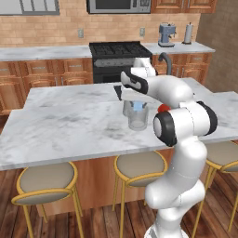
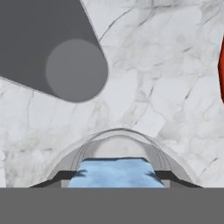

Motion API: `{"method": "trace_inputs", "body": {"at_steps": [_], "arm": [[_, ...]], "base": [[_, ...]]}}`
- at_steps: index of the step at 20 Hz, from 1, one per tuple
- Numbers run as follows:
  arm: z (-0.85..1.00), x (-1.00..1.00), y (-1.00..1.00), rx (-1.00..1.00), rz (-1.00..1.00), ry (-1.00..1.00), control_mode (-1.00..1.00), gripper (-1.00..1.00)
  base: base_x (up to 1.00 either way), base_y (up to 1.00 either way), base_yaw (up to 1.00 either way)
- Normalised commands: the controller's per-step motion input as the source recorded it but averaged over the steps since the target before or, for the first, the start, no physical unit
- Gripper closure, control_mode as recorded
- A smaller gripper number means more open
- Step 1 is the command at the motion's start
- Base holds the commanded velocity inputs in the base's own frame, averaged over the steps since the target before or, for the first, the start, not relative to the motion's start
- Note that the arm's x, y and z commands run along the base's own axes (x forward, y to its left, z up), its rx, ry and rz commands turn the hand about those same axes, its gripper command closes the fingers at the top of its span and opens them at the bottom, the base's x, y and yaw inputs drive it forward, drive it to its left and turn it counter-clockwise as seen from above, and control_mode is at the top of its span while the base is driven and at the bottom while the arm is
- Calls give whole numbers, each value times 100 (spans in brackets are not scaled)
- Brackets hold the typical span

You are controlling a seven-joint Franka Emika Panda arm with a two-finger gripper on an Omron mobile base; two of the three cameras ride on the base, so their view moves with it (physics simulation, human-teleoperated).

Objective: There are two ice cubes in the ice bowl. Place both ice cubes in the glass cup.

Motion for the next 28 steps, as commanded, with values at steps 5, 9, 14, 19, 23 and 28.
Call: {"method": "trace_inputs", "body": {"at_steps": [5,9,14,19,23,28], "arm": [[11,0,0,0,0,-3,-100,-100],[66,-18,0,0,0,-23,-100,-100],[71,-22,-36,0,-3,-21,-100,-100],[4,-34,-96,0,-4,-6,-100,-100],[0,-11,-96,2,-4,4,-100,-100],[-3,-1,-100,1,-8,1,-100,-100]], "base": [[0,0,0],[0,0,0],[0,0,0],[0,0,0],[0,0,0],[0,0,0]]}}
